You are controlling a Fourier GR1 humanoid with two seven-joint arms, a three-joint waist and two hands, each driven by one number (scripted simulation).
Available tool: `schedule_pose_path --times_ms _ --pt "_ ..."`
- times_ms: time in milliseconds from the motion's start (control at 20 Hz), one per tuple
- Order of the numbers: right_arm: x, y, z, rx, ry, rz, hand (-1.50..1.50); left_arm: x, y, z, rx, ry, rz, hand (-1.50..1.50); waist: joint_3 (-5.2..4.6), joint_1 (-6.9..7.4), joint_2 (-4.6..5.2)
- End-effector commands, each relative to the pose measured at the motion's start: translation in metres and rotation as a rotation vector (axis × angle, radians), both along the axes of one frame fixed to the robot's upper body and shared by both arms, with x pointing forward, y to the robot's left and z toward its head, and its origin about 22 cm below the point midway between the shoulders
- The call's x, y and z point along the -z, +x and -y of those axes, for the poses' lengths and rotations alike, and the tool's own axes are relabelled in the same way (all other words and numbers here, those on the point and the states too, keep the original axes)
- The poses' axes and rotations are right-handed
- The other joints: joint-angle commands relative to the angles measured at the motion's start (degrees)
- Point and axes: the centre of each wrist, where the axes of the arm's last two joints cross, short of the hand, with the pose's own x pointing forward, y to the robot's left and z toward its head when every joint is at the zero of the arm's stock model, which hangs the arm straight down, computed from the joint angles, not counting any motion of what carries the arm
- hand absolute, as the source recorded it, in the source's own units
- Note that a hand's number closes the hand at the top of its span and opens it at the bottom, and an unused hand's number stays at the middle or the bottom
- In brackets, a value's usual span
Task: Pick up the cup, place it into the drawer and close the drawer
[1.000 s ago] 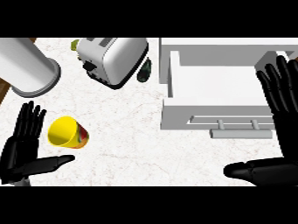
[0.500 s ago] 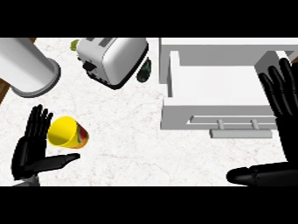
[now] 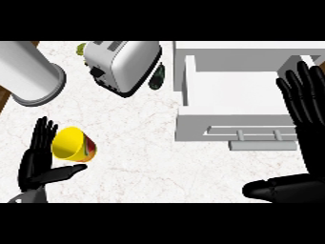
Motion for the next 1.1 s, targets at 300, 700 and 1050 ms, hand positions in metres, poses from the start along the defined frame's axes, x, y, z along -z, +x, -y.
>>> schedule_pose_path --times_ms 300,700,1050 --pt "-0.004 -0.002 0.011 0.01 0.009 0.001 -1.5 0.022 0.003 0.005 0.008 0.001 -0.018 -1.5 0.01 0.01 -0.02" --pt "0.0 -0.012 0.001 0.007 0.019 -0.005 -1.5 0.012 0.013 0.005 0.046 -0.054 0.023 -1.5 0.03 0.11 -0.07" --pt "-0.013 -0.007 0.006 -0.007 0.017 0.002 -1.5 0.035 0.023 0.007 0.024 -0.094 0.02 -1.5 -0.03 -0.3 0.1"
